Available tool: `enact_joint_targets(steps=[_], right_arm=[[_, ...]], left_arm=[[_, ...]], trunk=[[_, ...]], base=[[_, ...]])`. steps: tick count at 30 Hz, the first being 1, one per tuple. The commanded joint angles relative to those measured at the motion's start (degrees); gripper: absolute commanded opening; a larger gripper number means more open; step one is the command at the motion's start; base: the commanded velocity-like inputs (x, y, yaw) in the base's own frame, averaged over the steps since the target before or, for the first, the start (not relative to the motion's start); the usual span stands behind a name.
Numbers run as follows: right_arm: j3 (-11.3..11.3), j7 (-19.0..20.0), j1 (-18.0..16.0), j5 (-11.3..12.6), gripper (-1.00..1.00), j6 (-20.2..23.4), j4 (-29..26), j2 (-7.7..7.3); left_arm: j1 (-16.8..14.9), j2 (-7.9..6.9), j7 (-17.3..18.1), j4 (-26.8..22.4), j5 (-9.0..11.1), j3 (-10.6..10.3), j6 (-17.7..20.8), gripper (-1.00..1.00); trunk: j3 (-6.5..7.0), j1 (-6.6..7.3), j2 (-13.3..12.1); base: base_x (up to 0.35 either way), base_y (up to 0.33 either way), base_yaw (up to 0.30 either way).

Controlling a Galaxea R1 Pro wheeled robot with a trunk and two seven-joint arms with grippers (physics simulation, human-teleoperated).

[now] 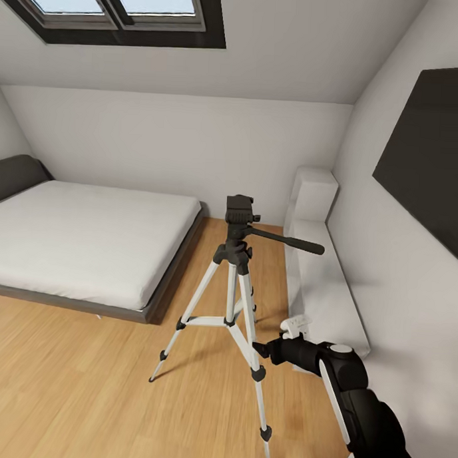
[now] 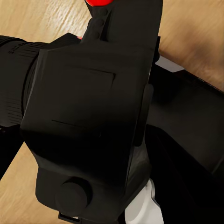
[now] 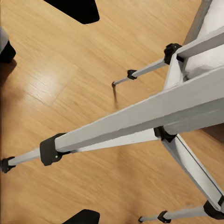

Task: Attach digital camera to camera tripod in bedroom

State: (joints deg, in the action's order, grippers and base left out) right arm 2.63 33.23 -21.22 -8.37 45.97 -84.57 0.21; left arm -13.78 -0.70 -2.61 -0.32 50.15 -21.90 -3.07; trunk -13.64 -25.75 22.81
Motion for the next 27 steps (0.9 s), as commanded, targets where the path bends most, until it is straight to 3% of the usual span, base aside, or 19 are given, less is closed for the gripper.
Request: enact_joint_targets(steps=[1,8,20,27], right_arm=[[0.24,0.6,-0.05,-0.61,1.0,0.16,0.11,0.03],[1.34,1.01,-0.05,-0.36,1.0,0.06,0.88,0.05],[1.42,0.87,-0.05,-0.33,1.0,-2.87,0.91,1.59],[1.03,0.31,-0.05,-0.39,1.0,-8.9,1.02,6.17]], left_arm=[[-0.02,0.0,-0.11,-0.03,0.28,-0.49,-0.09,-1.0],[-0.02,0.0,-0.11,-0.03,0.25,-0.47,-0.09,-1.0],[-0.02,0.08,-0.11,-0.03,0.29,-0.51,-0.09,-1.0],[-0.02,0.15,-0.11,-0.03,0.27,-0.53,-0.09,-1.0]], trunk=[[-0.1,-0.03,0.11],[-0.1,-0.03,0.11],[-0.1,-0.03,0.11],[-0.1,-0.03,0.11]], base=[[0.0,0.0,0.0],[0.0,0.0,0.0],[0.0,0.0,0.0],[0.0,0.0,0.0]])
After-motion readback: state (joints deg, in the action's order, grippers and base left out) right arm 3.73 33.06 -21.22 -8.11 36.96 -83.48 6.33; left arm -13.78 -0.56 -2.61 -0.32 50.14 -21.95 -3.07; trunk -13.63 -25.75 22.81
